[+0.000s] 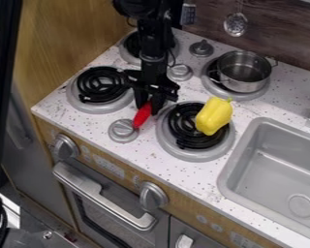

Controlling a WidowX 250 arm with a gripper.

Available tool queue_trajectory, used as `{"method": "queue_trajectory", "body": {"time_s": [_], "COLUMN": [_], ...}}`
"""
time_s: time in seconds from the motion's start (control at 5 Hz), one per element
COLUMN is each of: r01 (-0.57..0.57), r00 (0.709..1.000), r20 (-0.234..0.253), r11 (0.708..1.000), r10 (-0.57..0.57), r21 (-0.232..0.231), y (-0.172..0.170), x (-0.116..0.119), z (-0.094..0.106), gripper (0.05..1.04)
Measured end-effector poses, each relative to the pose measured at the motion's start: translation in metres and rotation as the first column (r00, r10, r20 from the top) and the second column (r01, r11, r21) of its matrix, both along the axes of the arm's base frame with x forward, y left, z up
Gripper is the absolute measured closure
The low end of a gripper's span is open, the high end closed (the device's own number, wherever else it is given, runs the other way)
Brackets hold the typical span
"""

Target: Moved the fork between the bottom right banner and the switch

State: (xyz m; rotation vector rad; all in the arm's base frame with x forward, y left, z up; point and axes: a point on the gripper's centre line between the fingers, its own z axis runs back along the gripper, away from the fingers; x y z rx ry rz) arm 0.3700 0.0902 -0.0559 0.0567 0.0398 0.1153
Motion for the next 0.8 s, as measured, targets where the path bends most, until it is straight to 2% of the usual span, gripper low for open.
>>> {"method": "queue_trajectory", "body": {"time_s": [0.2,0.4,0.6,0.8], "r01": [-0.001,-0.007,-0.035,-0.039], "r00": [1.0,1.0,0.999,0.999], "r20": [-0.006,-0.019,-0.031,0.023], "r11": [1.0,1.0,0.999,0.999], "r10": [0.001,0.007,0.036,0.039], "r21": [-0.007,-0.002,0.007,0.0], "y": [-0.003,-0.005,-0.011,-0.026], "x": [-0.001,-0.003,-0.015,-0.02], "z": [-0.003,-0.003,0.011,0.035], "gripper": [0.669,0.365,0.107,0.086]}}
